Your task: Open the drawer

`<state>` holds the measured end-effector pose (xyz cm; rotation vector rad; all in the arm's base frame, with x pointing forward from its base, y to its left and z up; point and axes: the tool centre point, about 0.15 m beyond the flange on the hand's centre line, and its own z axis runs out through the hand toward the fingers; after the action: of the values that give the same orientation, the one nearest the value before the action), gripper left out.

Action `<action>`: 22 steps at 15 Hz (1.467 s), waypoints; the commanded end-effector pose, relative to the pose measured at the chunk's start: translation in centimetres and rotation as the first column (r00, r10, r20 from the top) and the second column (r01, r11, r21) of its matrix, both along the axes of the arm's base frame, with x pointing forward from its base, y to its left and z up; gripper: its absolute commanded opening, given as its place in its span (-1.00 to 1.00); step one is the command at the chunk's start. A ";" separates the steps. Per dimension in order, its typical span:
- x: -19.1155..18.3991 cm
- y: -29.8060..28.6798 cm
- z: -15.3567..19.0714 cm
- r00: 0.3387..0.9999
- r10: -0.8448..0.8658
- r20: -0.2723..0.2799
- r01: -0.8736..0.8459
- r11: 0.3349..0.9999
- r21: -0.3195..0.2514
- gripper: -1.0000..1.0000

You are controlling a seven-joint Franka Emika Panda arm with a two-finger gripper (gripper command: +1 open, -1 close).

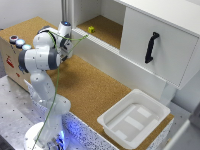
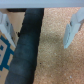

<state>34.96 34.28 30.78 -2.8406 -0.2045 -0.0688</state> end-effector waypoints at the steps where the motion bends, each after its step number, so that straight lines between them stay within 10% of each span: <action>1: -1.3 -0.6 -0.7 0.999 0.008 0.044 -0.015 0.989 0.145 1.00; 3: -1.4 -0.2 -1.0 0.999 0.018 0.042 -0.024 0.989 0.144 1.00; 4: -1.5 0.0 -1.0 0.999 0.017 0.044 -0.023 0.990 0.142 -1.00; 22: -1.3 -0.4 -2.0 0.997 0.070 -0.027 -0.064 0.977 0.204 -1.00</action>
<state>34.09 35.63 30.13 -2.7067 -0.2649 -0.0064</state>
